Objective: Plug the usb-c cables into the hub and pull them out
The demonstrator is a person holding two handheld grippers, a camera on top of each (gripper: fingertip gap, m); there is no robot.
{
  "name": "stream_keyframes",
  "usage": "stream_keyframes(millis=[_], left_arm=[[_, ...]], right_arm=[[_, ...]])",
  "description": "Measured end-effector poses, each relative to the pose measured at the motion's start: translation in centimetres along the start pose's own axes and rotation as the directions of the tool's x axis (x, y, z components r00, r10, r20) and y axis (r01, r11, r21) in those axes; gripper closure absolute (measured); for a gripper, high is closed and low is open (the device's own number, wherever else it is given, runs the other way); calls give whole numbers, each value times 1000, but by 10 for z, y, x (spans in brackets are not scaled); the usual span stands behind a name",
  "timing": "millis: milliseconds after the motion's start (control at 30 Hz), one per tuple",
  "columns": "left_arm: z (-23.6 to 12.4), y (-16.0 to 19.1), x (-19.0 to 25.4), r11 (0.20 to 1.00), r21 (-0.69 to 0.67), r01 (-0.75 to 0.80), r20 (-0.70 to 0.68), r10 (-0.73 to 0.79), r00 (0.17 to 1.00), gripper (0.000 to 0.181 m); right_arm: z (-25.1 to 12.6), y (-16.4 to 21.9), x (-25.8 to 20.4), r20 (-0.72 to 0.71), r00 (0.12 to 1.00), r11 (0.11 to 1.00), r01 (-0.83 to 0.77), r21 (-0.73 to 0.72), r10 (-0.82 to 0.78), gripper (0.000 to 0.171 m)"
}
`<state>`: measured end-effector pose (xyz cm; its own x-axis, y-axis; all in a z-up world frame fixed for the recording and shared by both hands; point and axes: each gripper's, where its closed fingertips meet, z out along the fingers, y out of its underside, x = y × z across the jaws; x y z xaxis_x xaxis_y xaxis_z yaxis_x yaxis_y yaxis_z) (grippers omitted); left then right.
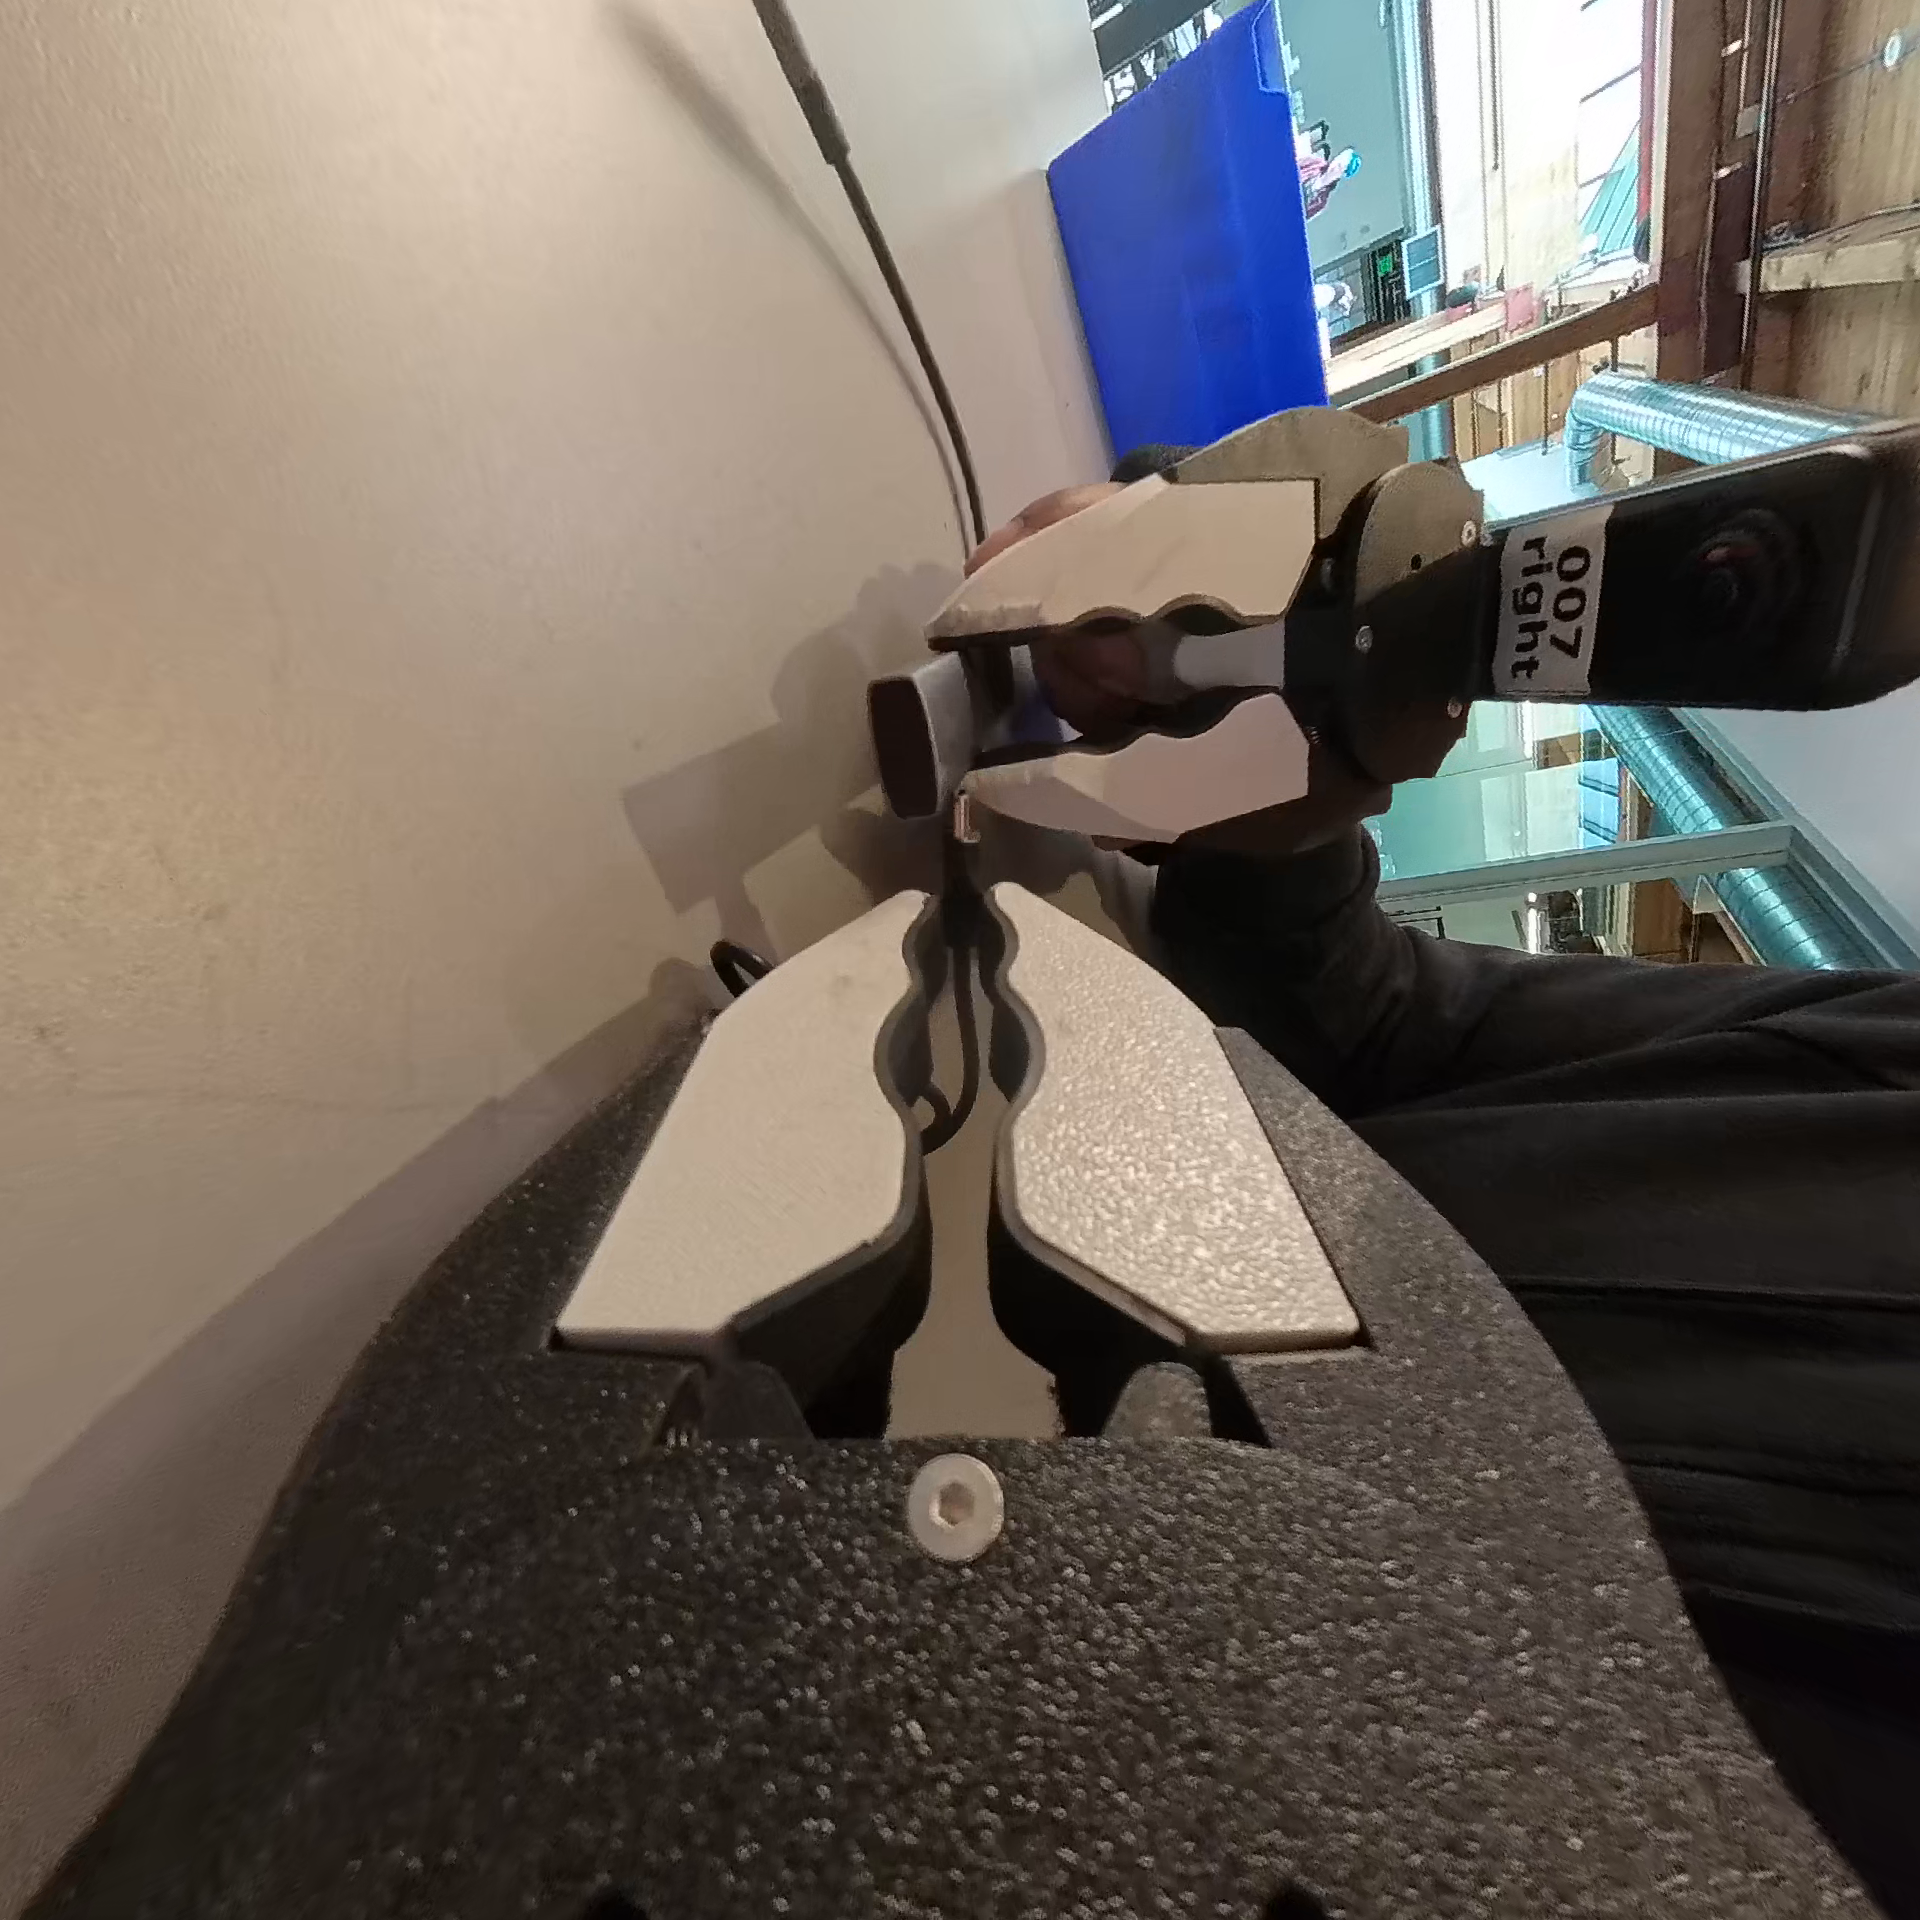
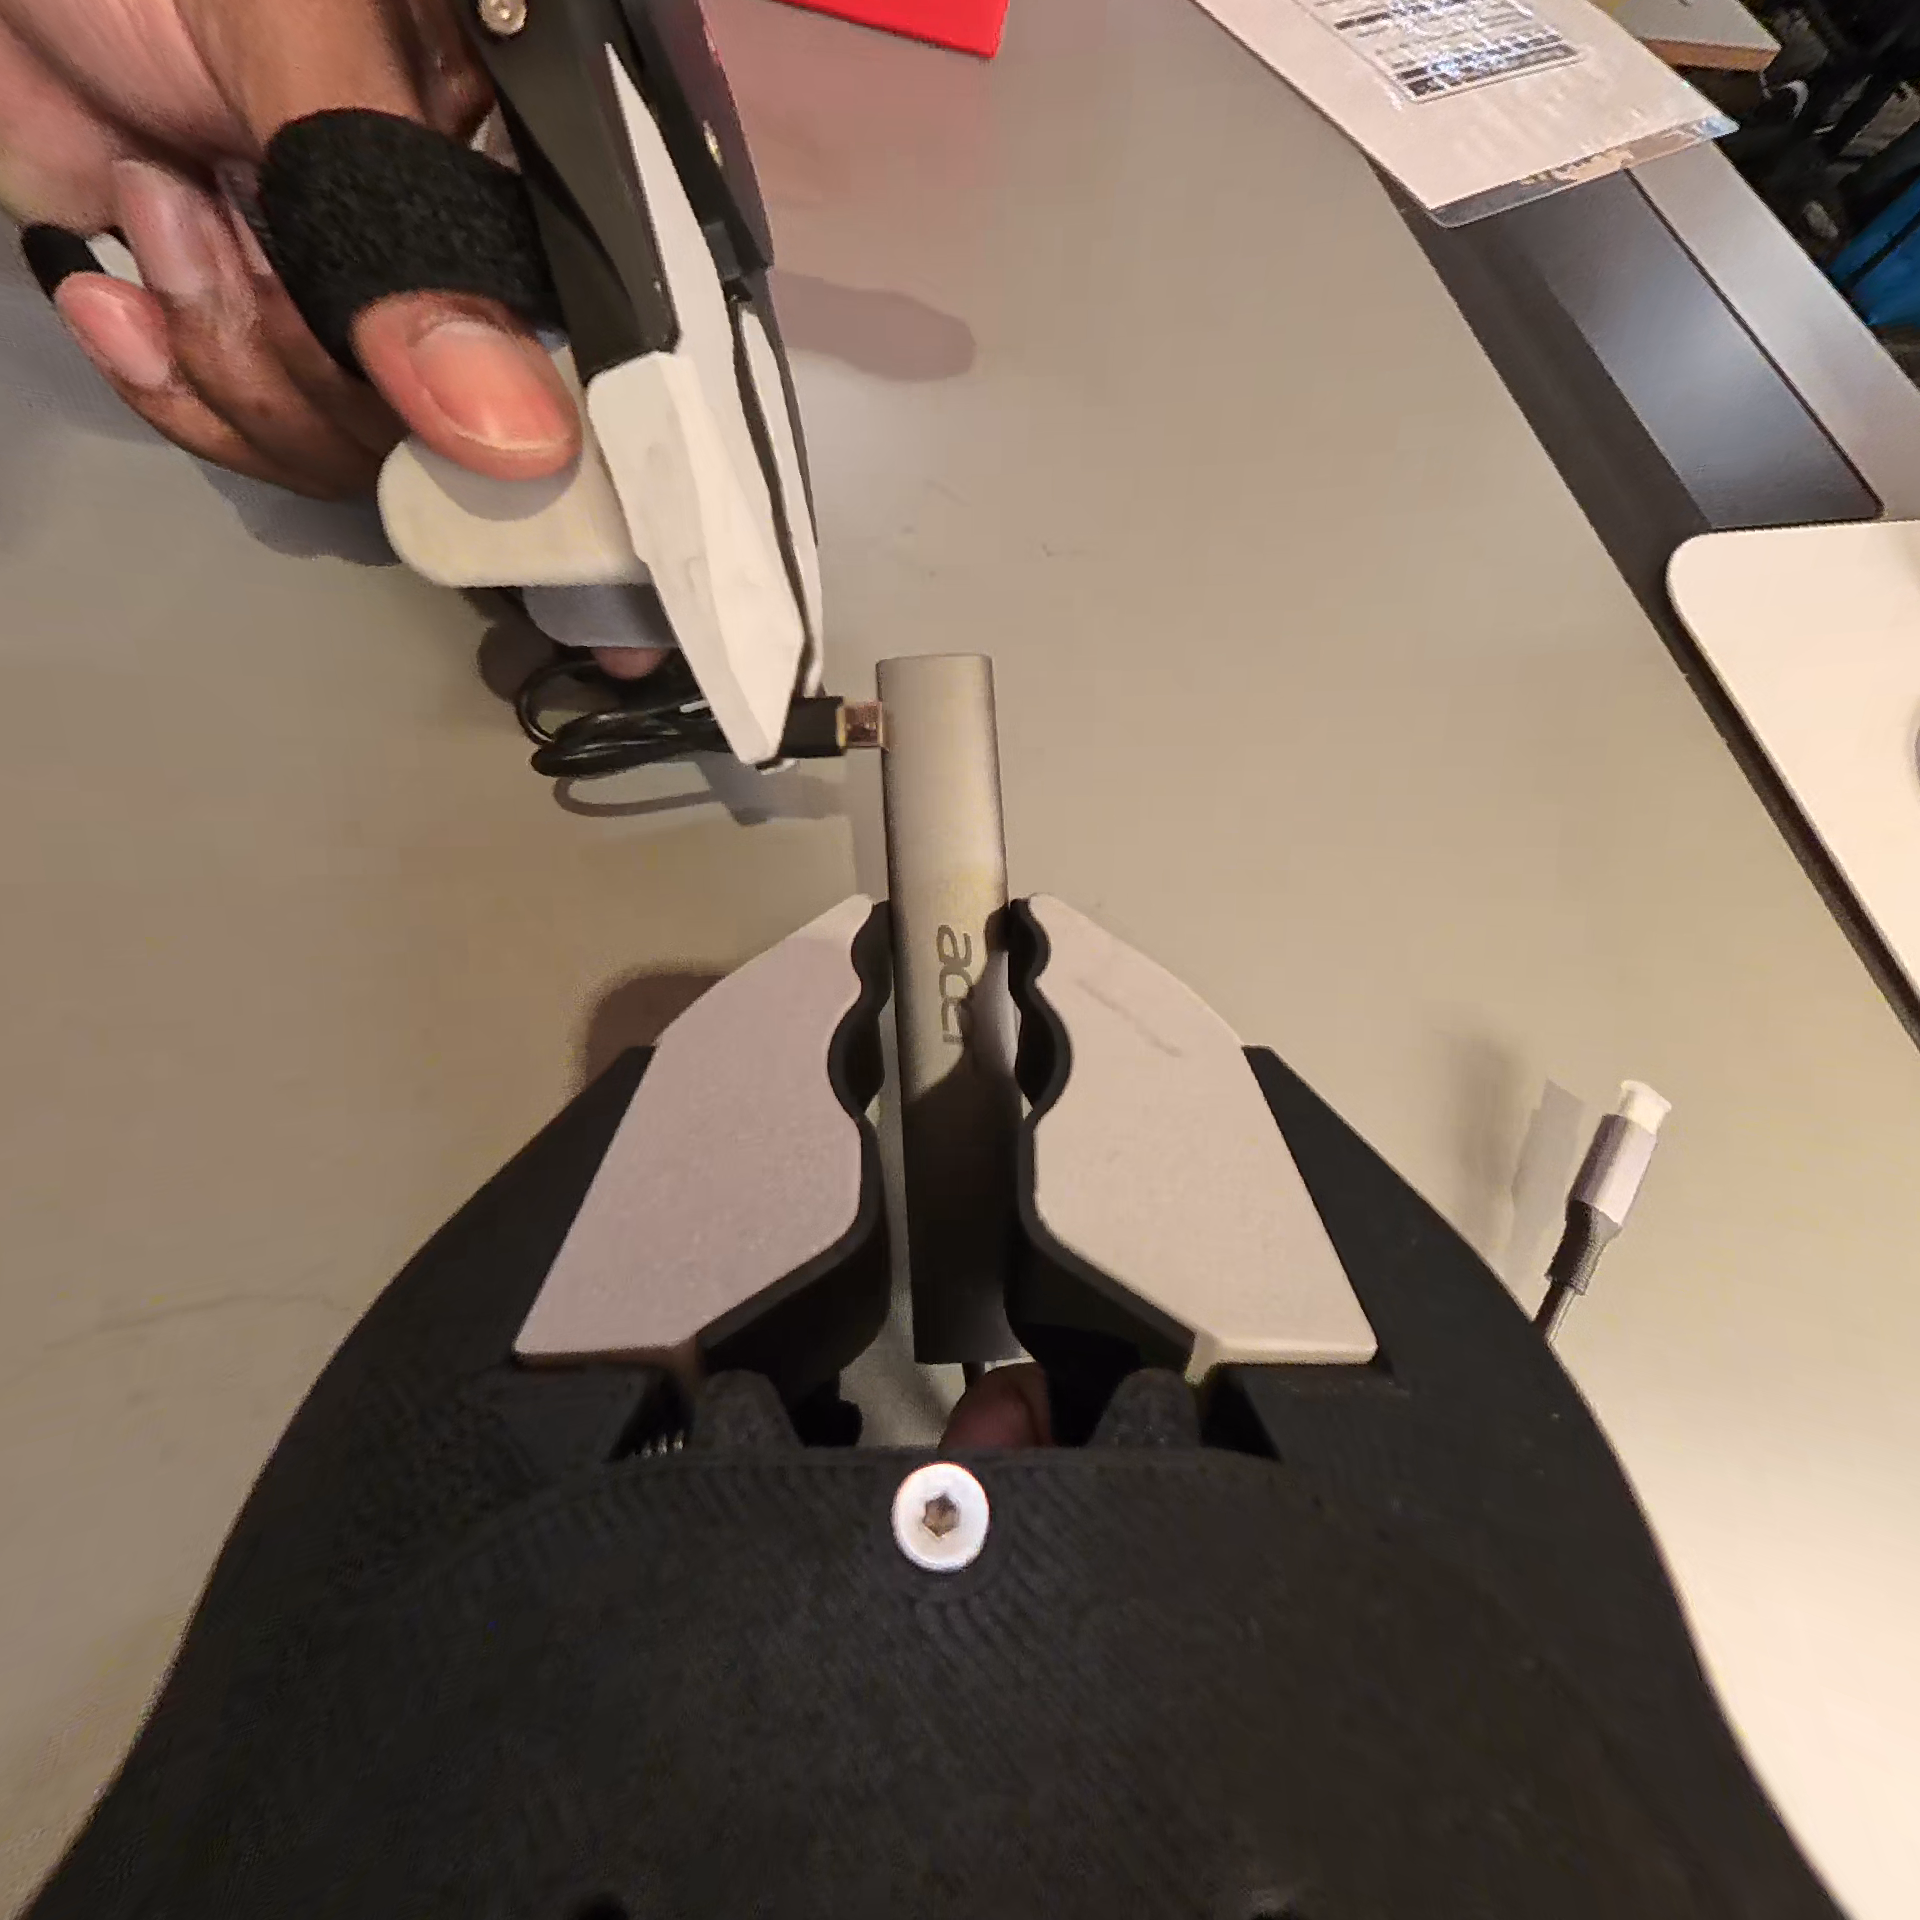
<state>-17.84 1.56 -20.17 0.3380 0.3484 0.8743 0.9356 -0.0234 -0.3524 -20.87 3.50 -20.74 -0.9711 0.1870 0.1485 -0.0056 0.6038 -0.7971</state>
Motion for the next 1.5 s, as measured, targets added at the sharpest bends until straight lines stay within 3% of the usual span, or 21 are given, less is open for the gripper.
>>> stream_keyframes(millis=[1133, 1500], left_arm=[[-1, -2, -1, 1000, 7, 2, -7, -2, 1000, 175], [2, 5, 0, 999, -35, -32, 16, 33, 999, 175]], right_arm=[[-1, -2, 1, -4, 1000, 1000, 6, 14, -6, 150], [-4, -1, -5, -36, 977, 978, 208, -15, -208, 150]])
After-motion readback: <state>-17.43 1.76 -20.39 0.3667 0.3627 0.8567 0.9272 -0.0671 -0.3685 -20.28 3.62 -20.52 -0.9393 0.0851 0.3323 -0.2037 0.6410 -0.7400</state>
